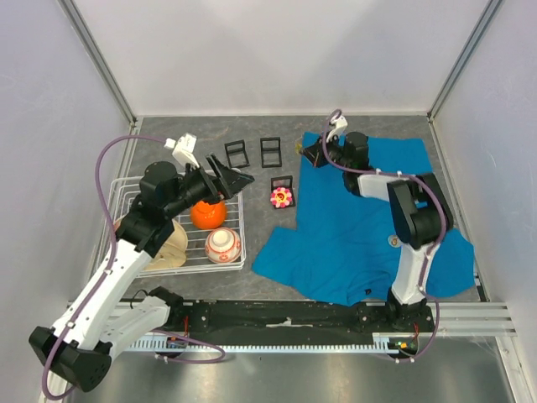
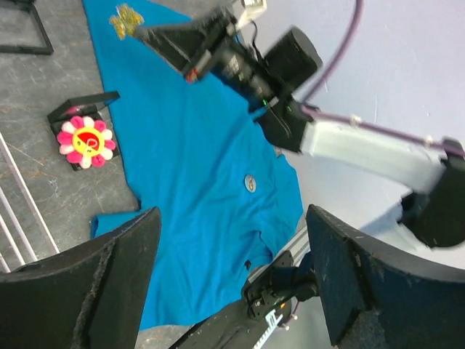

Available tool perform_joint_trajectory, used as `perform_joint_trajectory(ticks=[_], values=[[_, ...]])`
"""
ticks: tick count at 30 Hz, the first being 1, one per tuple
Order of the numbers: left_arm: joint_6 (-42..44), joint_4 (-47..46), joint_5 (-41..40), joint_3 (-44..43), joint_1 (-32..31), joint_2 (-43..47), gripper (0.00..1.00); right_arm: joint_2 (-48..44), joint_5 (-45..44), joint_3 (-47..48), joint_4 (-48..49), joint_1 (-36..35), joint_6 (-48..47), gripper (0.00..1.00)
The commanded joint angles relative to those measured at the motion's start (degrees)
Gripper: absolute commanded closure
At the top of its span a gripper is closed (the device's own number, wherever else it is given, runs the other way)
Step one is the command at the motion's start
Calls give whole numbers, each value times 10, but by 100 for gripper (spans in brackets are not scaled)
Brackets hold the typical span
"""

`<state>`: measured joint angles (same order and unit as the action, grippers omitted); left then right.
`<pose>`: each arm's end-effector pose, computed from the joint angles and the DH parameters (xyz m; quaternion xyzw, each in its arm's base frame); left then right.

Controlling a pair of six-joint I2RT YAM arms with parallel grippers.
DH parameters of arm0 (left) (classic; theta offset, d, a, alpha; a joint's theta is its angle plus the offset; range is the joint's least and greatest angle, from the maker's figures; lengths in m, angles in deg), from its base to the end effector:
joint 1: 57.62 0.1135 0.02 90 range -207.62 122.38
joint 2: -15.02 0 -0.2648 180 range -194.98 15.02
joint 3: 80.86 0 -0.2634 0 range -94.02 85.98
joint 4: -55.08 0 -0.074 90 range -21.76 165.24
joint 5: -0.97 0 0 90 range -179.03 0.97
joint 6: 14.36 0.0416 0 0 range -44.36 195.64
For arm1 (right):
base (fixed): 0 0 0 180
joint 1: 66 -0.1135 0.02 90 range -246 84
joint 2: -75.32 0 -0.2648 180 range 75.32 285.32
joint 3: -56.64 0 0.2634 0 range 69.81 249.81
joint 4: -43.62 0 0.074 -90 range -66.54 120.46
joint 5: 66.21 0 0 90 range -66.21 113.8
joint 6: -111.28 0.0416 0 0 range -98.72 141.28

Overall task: Remove the brooch from the garment
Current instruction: Place the brooch in the brooch box.

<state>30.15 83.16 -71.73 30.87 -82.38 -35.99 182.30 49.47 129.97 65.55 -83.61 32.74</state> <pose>0.1915 -0.1020 0.3761 -0.0428 0.7667 -0.4573 0.4486 0.4004 0.1460 0.1982 -0.1806 0.7476 0.3213 0.5525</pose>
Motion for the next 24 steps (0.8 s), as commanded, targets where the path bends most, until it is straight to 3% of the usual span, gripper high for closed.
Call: perform_joint_trajectory(ticks=[1,4,8,24], values=[[27,-66,59,27,2,-22,15,138,156,116,178,39,302,100],[18,-86,77,38,1,-42,16,219,174,177,246,45,421,100],[16,-102,91,34,1,-65,16,288,175,231,298,44,508,100],[20,-105,98,33,1,-70,18,327,170,243,230,7,454,100]])
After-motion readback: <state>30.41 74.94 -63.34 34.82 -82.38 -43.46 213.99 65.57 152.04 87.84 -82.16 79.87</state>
